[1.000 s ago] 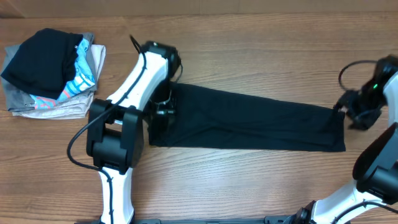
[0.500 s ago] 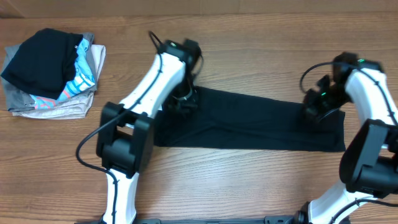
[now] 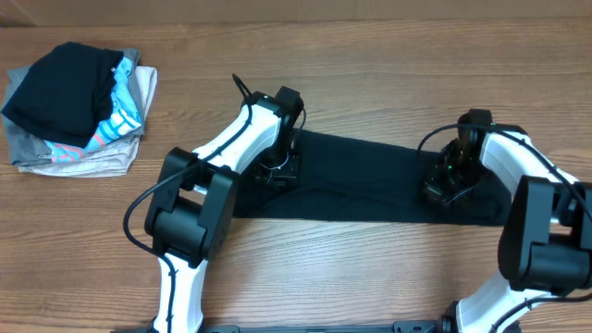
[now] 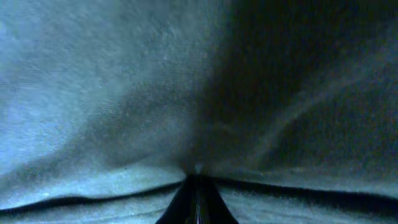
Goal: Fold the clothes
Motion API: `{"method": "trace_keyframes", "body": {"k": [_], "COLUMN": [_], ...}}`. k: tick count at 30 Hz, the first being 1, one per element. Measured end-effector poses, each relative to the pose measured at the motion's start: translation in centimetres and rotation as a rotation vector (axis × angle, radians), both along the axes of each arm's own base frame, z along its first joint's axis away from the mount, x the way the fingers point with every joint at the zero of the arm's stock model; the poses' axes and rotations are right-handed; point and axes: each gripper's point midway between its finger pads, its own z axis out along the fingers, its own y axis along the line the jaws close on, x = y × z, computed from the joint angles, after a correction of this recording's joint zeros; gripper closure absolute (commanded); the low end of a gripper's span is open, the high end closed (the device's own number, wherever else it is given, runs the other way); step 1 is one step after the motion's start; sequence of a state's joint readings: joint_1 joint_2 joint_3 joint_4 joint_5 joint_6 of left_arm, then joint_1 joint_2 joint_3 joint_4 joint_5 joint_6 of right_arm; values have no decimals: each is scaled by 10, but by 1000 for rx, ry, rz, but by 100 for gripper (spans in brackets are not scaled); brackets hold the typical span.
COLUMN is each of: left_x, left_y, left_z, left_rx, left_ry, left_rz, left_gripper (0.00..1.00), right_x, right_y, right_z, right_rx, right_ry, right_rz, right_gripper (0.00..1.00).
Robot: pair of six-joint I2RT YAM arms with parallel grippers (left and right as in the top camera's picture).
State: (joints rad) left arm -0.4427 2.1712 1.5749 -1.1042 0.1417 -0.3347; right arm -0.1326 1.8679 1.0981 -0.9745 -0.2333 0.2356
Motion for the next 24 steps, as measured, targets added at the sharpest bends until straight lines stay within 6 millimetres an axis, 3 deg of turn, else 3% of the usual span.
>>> {"method": "trace_keyframes", "body": {"k": [9,19,24], "left_x": [18,67,81], "left_y": [15,72,91], "left_z": [0,1,2], "left_rx": [50,41,62], "left_ry": [-78,-188,-233], "left_rz": [45,212,225], "left_gripper": [96,96,96], "right_x": [16,55,68], "right_y": [9,62,89], "right_z": [-1,2,3], "right_rx": [12,65,67], "right_ry": [-102,-285,-359], "right_rz": [-5,123,194], "right_gripper": [96,88,88]}}
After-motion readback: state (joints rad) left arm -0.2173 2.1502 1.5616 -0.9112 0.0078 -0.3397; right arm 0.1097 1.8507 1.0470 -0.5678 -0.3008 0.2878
